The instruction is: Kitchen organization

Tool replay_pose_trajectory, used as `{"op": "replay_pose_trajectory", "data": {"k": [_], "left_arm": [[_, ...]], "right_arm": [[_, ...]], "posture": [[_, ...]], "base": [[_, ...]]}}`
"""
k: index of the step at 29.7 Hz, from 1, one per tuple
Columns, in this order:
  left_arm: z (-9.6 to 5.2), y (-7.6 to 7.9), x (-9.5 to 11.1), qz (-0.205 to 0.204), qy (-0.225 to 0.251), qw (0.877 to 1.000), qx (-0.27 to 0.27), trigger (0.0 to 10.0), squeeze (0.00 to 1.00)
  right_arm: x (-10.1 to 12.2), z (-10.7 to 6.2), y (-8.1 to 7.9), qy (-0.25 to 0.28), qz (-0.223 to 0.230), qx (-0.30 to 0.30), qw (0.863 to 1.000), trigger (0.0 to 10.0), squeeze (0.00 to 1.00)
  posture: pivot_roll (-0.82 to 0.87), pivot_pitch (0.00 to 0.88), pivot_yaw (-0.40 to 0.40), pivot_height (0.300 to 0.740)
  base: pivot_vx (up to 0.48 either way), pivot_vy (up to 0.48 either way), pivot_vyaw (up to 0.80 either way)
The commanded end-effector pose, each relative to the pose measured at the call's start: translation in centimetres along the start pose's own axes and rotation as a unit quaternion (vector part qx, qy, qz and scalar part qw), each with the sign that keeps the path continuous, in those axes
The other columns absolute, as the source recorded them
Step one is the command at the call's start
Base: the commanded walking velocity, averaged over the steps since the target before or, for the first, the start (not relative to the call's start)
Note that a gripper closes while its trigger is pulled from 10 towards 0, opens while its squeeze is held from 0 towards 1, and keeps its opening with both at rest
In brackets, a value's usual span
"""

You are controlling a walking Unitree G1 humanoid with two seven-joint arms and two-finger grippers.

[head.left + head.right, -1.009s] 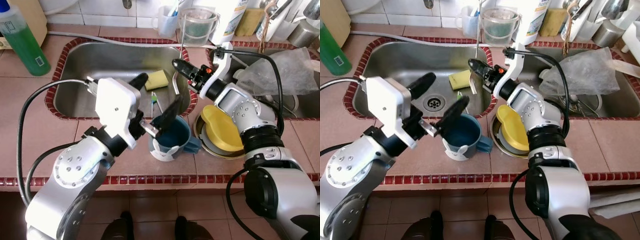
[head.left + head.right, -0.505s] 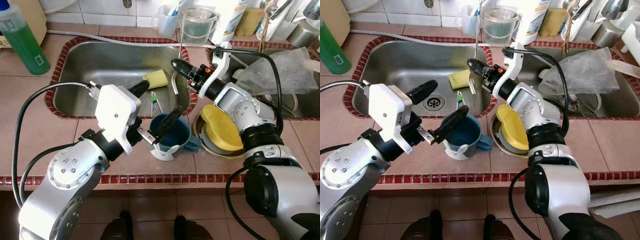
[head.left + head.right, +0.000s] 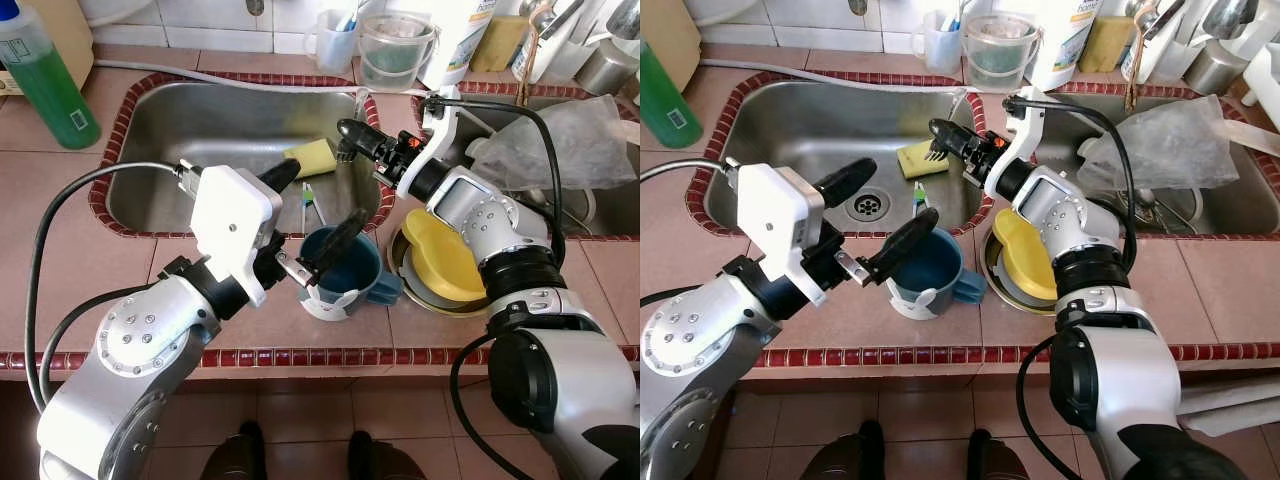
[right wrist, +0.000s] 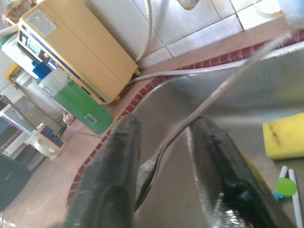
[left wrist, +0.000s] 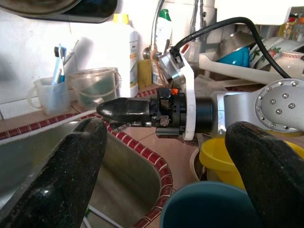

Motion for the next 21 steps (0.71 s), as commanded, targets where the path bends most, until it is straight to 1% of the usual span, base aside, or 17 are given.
{"op": "replay_pose_trajectory", "data": {"k": [1,5,13,18,20,21], "left_arm": [[-0.09,0.25,0.45,0.000,0.008,1.000,-0.004,10.0,0.00],[0.00,0.15,0.43,0.000,0.008,1.000,-0.003,10.0,0.00],[0.08,0.21,0.47,-0.004,0.011,1.000,-0.003,10.0,0.00],[0.13,0.20,0.46,-0.003,0.011,1.000,-0.003,10.0,0.00],[0.14,0.23,0.46,-0.004,0.011,1.000,-0.003,10.0,0.00],[0.14,0.21,0.44,-0.004,0.011,1.000,-0.002,10.0,0.00]], "right_arm": [[0.91,0.16,-0.37,0.007,-0.007,0.007,1.000,10.0,1.00],[0.96,0.20,-0.32,0.006,-0.010,0.004,1.000,10.0,1.00],[0.89,0.13,-0.03,-0.001,-0.001,-0.004,1.000,10.0,1.00],[0.71,0.11,0.34,-0.010,0.001,-0.022,1.000,10.0,1.00],[0.68,0.09,0.47,-0.012,-0.008,-0.027,1.000,10.0,1.00],[0.57,0.10,0.56,-0.014,-0.001,-0.032,0.999,10.0,1.00]], "posture": [[0.01,0.271,-0.082,0.740],[0.01,0.272,-0.083,0.740],[0.00,0.272,-0.084,0.740],[0.00,0.270,-0.085,0.740],[0.00,0.271,-0.086,0.740],[0.00,0.269,-0.087,0.740]], "base": [[0.000,0.000,0.00],[0.000,0.000,0.00],[0.000,0.000,0.00],[0.000,0.000,0.00],[0.000,0.000,0.00],[0.000,0.000,0.00]]}}
Point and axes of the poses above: a point about 5 cm out from each wrist's last joint towards the gripper, its own z axis pointing out of the wrist towards the gripper, its own x axis along the axis of the wrist's last joint, y = z × x, the point moved 1 cm from there along z, pointing out of the wrist towards the gripper, and after that the axes turned 6 degrees about z, right-handed, at the moved point
